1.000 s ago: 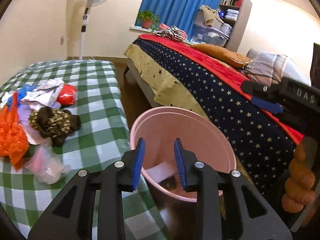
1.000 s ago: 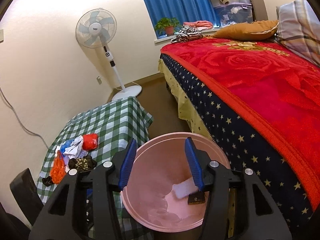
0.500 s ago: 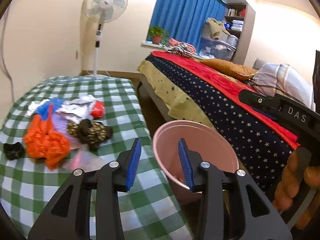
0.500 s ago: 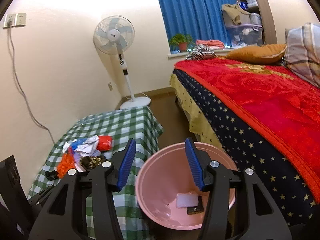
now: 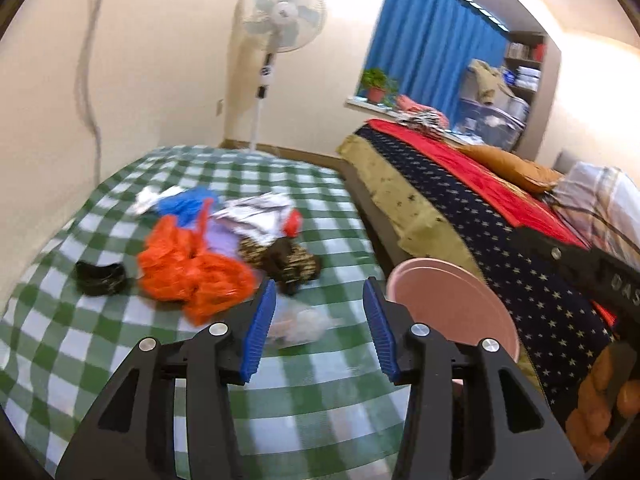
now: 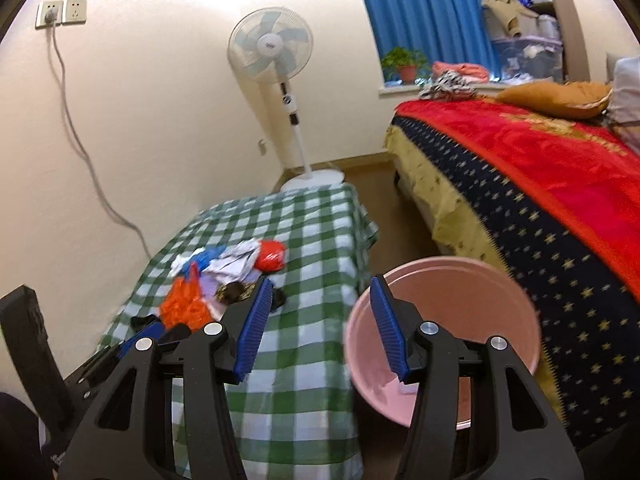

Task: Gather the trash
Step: 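Grasp the clear plastic bag with the right tool while the left tool grasps the black strap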

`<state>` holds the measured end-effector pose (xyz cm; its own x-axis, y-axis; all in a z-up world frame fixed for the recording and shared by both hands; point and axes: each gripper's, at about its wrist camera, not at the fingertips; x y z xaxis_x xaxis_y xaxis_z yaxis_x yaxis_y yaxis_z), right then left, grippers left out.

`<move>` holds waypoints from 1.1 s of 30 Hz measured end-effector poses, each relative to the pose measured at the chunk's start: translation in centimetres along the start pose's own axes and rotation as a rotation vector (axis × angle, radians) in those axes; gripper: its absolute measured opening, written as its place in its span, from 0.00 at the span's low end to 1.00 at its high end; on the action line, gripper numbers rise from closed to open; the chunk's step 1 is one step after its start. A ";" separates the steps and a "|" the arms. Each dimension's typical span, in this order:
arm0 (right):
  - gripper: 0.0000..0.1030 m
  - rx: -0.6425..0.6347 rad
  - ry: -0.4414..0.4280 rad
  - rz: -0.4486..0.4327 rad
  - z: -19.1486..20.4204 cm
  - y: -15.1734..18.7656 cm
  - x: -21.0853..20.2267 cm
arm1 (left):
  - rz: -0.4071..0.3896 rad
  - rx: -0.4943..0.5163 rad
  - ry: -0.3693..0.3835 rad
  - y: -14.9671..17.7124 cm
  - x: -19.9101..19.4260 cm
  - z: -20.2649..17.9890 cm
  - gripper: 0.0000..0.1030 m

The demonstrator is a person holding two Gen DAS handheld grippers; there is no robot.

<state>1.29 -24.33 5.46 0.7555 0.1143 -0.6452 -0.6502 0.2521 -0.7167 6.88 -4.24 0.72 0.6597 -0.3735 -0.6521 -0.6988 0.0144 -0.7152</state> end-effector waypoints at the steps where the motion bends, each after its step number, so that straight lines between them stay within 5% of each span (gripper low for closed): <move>1: 0.51 -0.004 -0.006 0.007 0.3 0.2 0.4 | 0.006 -0.018 -0.009 0.1 0.1 0.6 0.44; 11: 0.38 -0.031 -0.125 0.107 3.3 1.1 5.6 | 0.000 -0.145 -0.143 0.8 0.4 5.6 0.18; 33: 0.37 -0.050 -0.196 0.280 6.5 2.6 14.0 | -0.042 -0.370 -0.364 0.5 1.6 13.1 0.17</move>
Point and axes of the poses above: each gripper's, at about its wrist camera, not at the fingertips, and x roughly the way its jaws point, z to its left, y to its underside, and after that the axes turned 11 degrees about z, right-handed
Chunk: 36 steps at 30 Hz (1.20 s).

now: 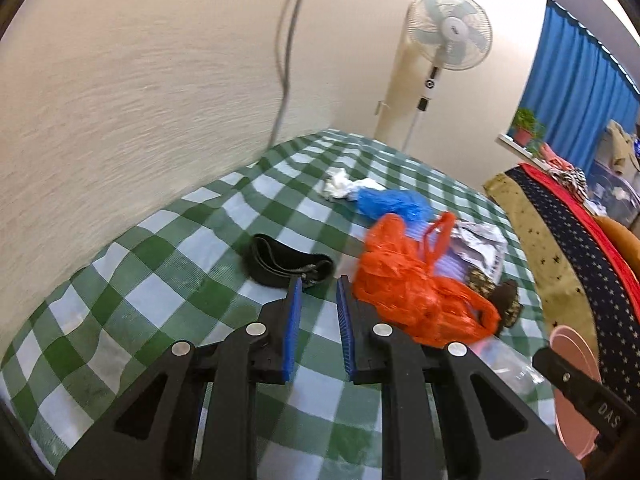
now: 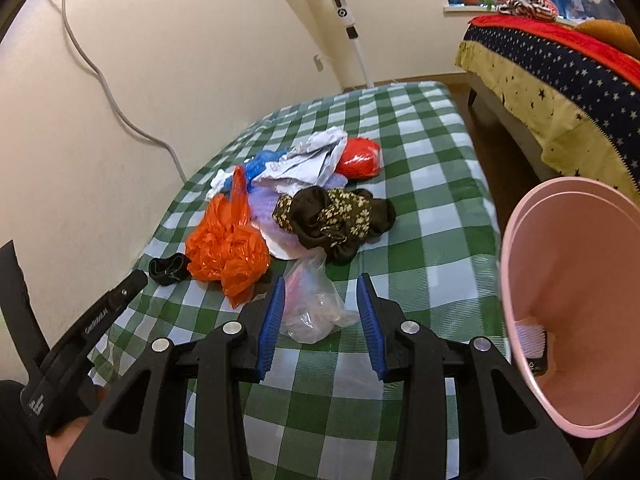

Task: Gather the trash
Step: 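Grasp the clear plastic bag with the right tool while the left tool grasps the black strap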

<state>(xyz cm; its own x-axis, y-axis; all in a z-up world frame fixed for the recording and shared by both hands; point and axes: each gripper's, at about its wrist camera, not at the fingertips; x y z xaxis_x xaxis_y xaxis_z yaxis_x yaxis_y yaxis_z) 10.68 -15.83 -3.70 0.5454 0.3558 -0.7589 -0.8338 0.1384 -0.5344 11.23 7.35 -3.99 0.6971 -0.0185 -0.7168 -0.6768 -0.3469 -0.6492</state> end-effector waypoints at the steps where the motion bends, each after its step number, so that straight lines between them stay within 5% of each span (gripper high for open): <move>1: 0.37 -0.004 0.002 0.006 0.1 0.0 0.3 | 0.000 -0.005 -0.005 -0.1 0.2 0.1 0.17; 9: 0.36 -0.009 -0.002 0.061 0.1 0.0 2.0 | -0.004 -0.058 -0.055 -1.3 1.4 1.4 0.17; 15: 0.23 -0.037 -0.017 0.081 0.4 0.0 2.7 | 0.016 -0.101 -0.077 -1.9 2.6 2.2 0.17; 36: 0.11 -0.095 -0.037 0.067 1.1 -0.2 2.0 | 0.113 -0.155 -0.061 -2.0 4.5 3.0 0.18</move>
Point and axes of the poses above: each gripper's, at about its wrist camera, not at the fingertips, and x roughly the way its jaws point, z to its left, y to its underside, and after that the axes turned 11 degrees about z, right-handed
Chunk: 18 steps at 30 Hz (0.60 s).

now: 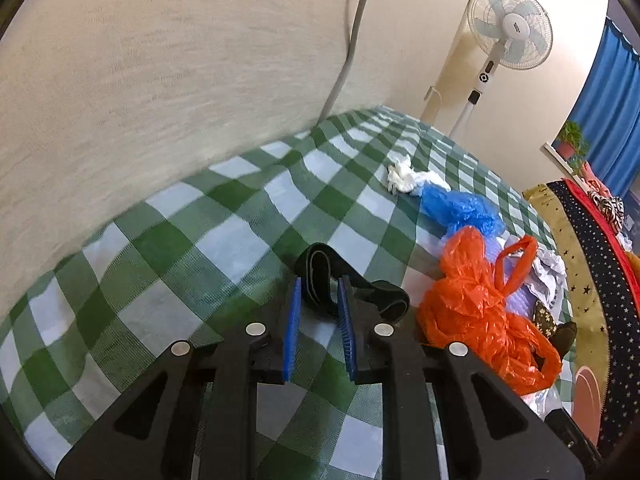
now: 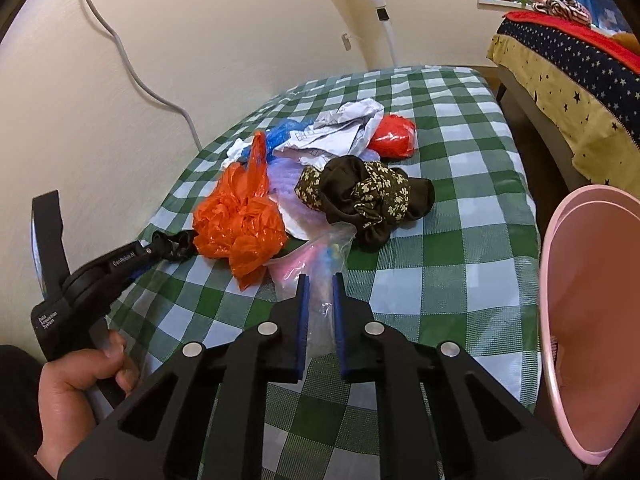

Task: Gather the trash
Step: 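Grasp the clear plastic bag with the right tool while the left tool grasps the black strap, then carry the clear bag in the right tool toward the pink bin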

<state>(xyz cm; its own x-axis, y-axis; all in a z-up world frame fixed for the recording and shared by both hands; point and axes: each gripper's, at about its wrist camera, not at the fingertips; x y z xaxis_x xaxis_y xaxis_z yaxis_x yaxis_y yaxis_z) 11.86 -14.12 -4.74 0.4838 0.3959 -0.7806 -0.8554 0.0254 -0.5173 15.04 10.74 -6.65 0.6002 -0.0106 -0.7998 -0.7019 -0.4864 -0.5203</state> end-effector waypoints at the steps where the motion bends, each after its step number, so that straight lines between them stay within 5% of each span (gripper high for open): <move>1: 0.11 -0.002 0.001 -0.004 0.0 0.0 -0.1 | 0.001 -0.001 0.003 0.1 0.0 0.0 0.18; 7: 0.11 -0.007 0.009 -0.023 0.2 0.0 -0.9 | -0.006 0.037 0.028 0.8 -0.7 -0.5 0.04; 18: 0.11 -0.020 0.040 -0.101 0.6 0.8 -4.1 | -0.047 0.131 0.059 2.6 -3.9 -2.0 0.04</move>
Point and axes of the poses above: each gripper's, at about its wrist camera, not at the fingertips, and x roughly the way its jaws point, z to its left, y to its underside, and after that the axes turned 11 degrees about z, right-handed
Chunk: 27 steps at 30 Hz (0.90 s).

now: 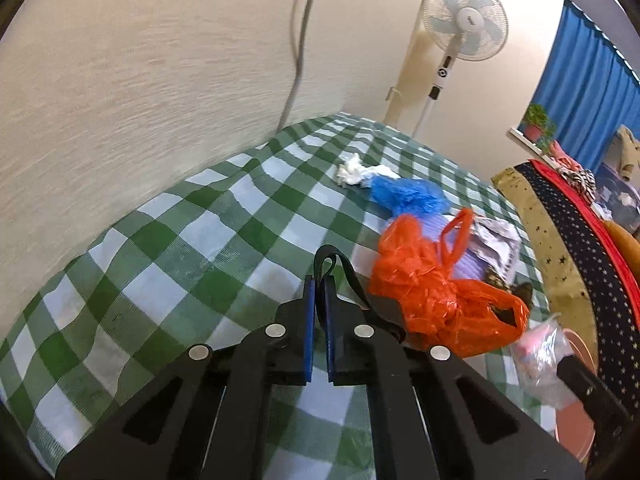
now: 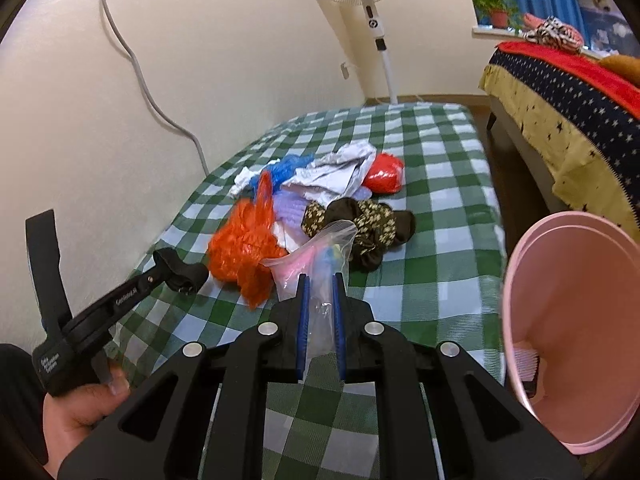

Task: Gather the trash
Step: 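Carry the clear bag in the right tool toward the pink bin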

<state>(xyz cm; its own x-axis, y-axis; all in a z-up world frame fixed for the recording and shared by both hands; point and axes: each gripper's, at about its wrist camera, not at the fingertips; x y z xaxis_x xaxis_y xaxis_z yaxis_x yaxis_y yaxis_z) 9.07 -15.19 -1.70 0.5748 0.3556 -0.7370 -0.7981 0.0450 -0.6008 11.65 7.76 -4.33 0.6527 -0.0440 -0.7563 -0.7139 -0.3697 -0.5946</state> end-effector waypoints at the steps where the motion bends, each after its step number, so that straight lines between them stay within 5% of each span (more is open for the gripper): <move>1: 0.11 0.002 0.003 -0.006 -0.1 0.1 -0.3 | -0.004 0.008 0.004 0.2 -0.4 -0.1 0.04; 27: 0.11 0.066 0.116 -0.177 -2.6 2.4 -9.8 | -0.056 0.204 0.144 3.5 -6.7 -5.3 0.04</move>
<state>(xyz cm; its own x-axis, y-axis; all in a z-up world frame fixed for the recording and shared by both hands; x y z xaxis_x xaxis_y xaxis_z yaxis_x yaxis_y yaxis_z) 2.02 -20.97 3.28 0.7207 0.2270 -0.6551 -0.6910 0.1596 -0.7050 6.11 1.85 0.03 0.7119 -0.1656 -0.6825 -0.7023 -0.1807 -0.6886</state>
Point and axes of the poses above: each gripper's, at about its wrist camera, not at the fingertips, and x roughly the way its jaws point, z to its left, y to its underside, and after that the axes turned 11 degrees about z, right-handed
